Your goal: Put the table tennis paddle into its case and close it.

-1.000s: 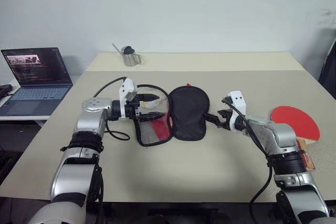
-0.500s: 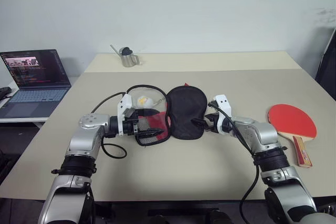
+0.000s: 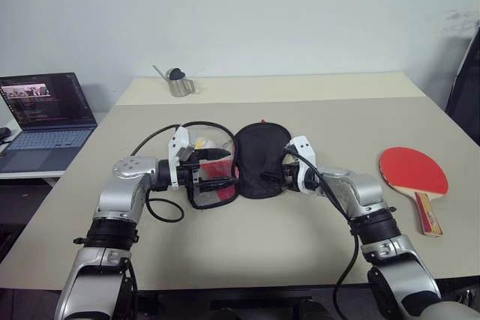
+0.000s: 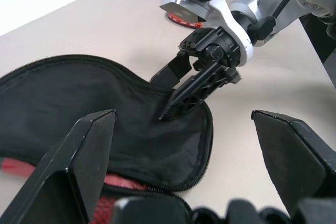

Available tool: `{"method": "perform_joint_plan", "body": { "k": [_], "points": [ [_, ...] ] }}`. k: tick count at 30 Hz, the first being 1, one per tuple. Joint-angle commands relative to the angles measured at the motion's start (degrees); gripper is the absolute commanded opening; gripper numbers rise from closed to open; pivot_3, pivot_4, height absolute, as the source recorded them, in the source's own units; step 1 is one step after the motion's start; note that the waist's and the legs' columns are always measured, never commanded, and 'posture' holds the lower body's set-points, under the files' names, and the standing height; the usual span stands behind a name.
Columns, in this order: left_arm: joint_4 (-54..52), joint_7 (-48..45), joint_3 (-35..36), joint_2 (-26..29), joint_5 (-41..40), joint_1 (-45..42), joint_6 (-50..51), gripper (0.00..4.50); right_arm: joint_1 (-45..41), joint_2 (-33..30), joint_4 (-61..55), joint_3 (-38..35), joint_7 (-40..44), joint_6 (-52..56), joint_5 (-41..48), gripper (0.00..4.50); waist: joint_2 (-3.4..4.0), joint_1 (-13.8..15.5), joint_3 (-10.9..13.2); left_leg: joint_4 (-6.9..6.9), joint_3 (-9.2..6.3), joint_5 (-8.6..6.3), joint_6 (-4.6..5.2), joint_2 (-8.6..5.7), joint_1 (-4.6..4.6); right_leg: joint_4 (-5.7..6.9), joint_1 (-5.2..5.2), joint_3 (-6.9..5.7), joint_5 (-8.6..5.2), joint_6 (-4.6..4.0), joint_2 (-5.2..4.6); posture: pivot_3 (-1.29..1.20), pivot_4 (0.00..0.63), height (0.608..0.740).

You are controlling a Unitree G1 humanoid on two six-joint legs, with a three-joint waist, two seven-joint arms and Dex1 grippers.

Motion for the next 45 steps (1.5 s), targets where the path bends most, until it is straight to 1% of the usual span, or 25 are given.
{"method": "perform_joint_plan", "body": {
  "k": [1,7,15,19,26,32,36,42,45],
  "points": [
    [0.6,0.2,0.0,-0.2,-0.7,-1.8,-1.3,4.50,-0.9,0.3,-1.0,-2.0,-1.2,-1.4,-0.4,2.19,0.00,0.0,0.0,-0.01,0.00,0.00,0.00,0.00,0.00,0.00,0.00,0.00,0.00,0.00,0.00,0.00,0.150,0.740],
    [1.2,-0.1,-0.4,-0.6,-0.5,-1.8,-2.0,4.50,3.7,-1.7,-6.4,-5.9,-3.7,3.2,0.6,0.05,0.00,0.0,0.0,-0.01,0.02,0.00,0.00,0.00,-0.04,-0.03,-0.02,0.02,0.00,0.00,-0.01,0.00,0.150,0.740],
    [0.6,-1.0,-1.9,-1.3,-1.0,-1.6,-1.7,4.50,13.9,-2.5,-26.7,-15.5,-9.5,18.0,6.3,0.02,0.00,0.5,0.0,-0.01,0.03,0.00,0.00,0.02,-0.10,-0.04,-0.06,0.02,-0.01,0.00,-0.02,0.00,0.150,0.740],
    [0.9,-2.3,-3.4,-2.7,-1.3,-2.4,-1.3,4.50,18.5,-1.5,-37.2,-22.7,-13.5,25.9,8.9,0.02,-0.01,1.0,0.0,-0.01,0.02,0.00,0.00,0.04,-0.11,-0.04,-0.05,0.01,-0.01,0.00,-0.02,0.00,0.150,0.740],
    [0.5,-4.4,-5.7,-5.5,-2.4,-3.6,0.4,4.50,22.8,0.7,-48.3,-30.8,-17.7,33.8,9.7,0.02,-0.01,1.0,0.0,0.00,0.07,0.00,0.00,0.04,-0.14,-0.06,-0.05,0.01,-0.01,0.00,-0.04,0.00,0.150,0.740],
    [1.9,-5.1,-7.3,-8.3,-2.0,-5.5,-0.5,4.50,24.1,0.6,-51.2,-35.8,-18.5,36.3,8.8,0.02,-0.01,1.0,0.0,0.00,0.13,-0.01,0.00,0.05,-0.15,-0.07,-0.05,0.02,-0.02,0.00,-0.05,0.00,0.150,0.740],
    [2.8,-4.8,-7.7,-10.3,-1.9,-6.6,-1.1,4.50,24.2,-1.6,-50.9,-37.6,-17.8,36.8,8.6,0.02,-0.01,1.1,0.0,0.00,0.14,-0.01,0.00,0.06,-0.16,-0.08,-0.05,0.01,-0.02,-0.01,-0.05,0.00,0.150,0.740],
    [2.2,-4.5,-7.8,-11.1,-1.8,-5.9,-1.4,4.50,24.7,-5.1,-49.7,-36.9,-16.3,37.0,9.1,0.02,-0.01,1.0,0.0,-0.01,0.19,-0.01,0.01,0.08,-0.17,-0.12,-0.05,0.01,-0.02,0.00,-0.05,0.00,0.150,0.740],
    [2.0,-4.1,-7.7,-11.2,-1.8,-5.8,-1.4,4.50,24.3,-6.8,-47.6,-35.2,-15.0,36.4,9.1,0.02,-0.02,1.0,0.0,0.00,0.20,-0.01,0.01,0.08,-0.18,-0.12,-0.05,0.00,-0.03,-0.02,-0.06,0.00,0.150,0.740]
  ]
}}
